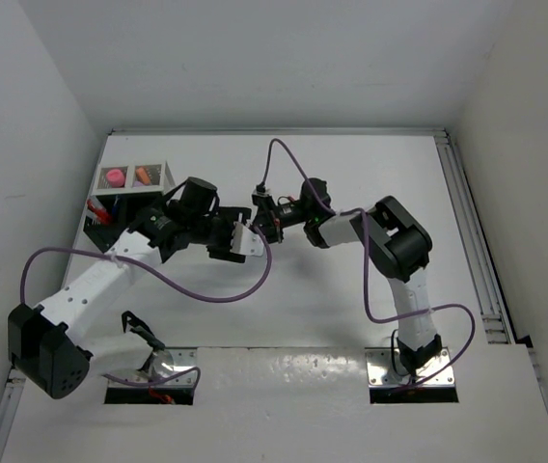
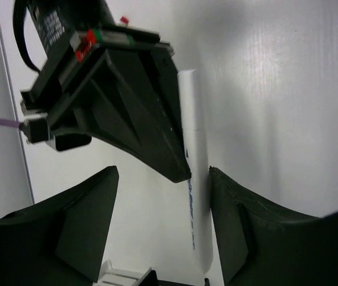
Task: Sort the stationery into containers
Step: Pick up the pen from the center of the board, then place the pen in the storage box.
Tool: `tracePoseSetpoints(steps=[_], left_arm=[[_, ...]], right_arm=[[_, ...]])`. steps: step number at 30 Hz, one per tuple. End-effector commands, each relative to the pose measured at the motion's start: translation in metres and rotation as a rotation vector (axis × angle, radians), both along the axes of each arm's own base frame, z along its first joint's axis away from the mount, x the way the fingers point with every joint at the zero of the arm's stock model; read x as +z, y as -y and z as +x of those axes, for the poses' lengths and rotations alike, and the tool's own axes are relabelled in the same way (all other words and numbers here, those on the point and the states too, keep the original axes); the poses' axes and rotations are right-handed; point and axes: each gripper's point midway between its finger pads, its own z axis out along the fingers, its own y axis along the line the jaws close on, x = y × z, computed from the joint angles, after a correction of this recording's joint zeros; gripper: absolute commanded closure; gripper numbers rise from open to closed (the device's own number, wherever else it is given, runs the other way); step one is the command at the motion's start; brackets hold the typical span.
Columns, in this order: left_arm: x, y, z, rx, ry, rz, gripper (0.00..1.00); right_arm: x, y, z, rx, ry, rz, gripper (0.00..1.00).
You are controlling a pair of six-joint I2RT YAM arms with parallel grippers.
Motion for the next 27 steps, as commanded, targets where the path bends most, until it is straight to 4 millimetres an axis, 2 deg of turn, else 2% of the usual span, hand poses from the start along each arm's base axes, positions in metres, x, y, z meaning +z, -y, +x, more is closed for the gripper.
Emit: tracePoseSetpoints(steps=[1,5,7,8,10,11,12,13,14,15,17,18,20,21,22,23,24,26,27], left_arm=[[0.017,-0.003,0.023,0.119,0.114,-0.059,0.32],[0.009,-0.006,0.024,0.133,0.093,-0.04,0.32],[0.008,-0.004,0.023,0.131,0.079,-0.047,0.4],[0.01,-0.005,0.023,0.139,0.071,-0.055,0.5],[0.013,-0.001,0.019,0.119,0.055,-0.082,0.61],[0.016,-0.002,0.02,0.128,0.048,-0.097,0.74],[0.019,0.001,0.014,0.107,0.025,-0.119,0.82],[0.02,-0.001,0.013,0.108,0.015,-0.131,0.89],[0.022,0.0,0.011,0.1,0.009,-0.143,0.97],[0.027,0.0,0.007,0.091,0.006,-0.168,1.0],[0.031,-0.005,0.003,0.13,-0.017,-0.208,1.0],[0.033,-0.012,0.007,0.198,-0.055,-0.256,1.0],[0.042,-0.02,0.009,0.271,-0.1,-0.345,1.0],[0.053,-0.033,0.023,0.391,-0.136,-0.445,1.0],[0.048,-0.041,0.026,0.452,-0.177,-0.493,1.0],[0.066,-0.059,0.039,0.565,-0.181,-0.622,1.0],[0.072,-0.07,0.045,0.619,-0.173,-0.682,1.0],[0.071,-0.093,0.054,0.745,-0.176,-0.787,1.0],[0.087,-0.112,0.066,0.807,-0.136,-0.884,1.0]], right_arm=[[0.078,0.009,-0.02,0.011,0.036,0.136,1.0],[0.088,0.01,-0.027,0.018,0.058,0.154,1.0],[0.091,0.01,-0.029,0.021,0.062,0.159,1.0],[0.091,0.009,-0.029,0.022,0.06,0.158,1.0],[0.092,0.009,-0.032,0.031,0.068,0.16,1.0],[0.092,0.009,-0.033,0.032,0.072,0.162,1.0],[0.09,0.009,-0.032,0.036,0.071,0.158,1.0],[0.09,0.011,-0.029,0.028,0.076,0.158,0.96],[0.091,0.013,-0.024,0.018,0.08,0.159,0.79],[0.091,0.016,-0.019,0.009,0.085,0.158,0.72],[0.093,0.031,0.003,-0.043,0.114,0.161,0.58],[0.095,0.046,0.023,-0.098,0.132,0.161,0.57],[0.103,0.065,0.041,-0.156,0.176,0.17,0.56],[0.107,0.087,0.062,-0.227,0.198,0.17,0.56],[0.114,0.099,0.068,-0.261,0.242,0.178,0.56],[0.118,0.12,0.082,-0.323,0.268,0.178,0.56],[0.121,0.13,0.087,-0.35,0.298,0.179,0.56],[0.13,0.15,0.092,-0.391,0.346,0.175,0.56],[0.132,0.168,0.1,-0.435,0.359,0.165,0.56]])
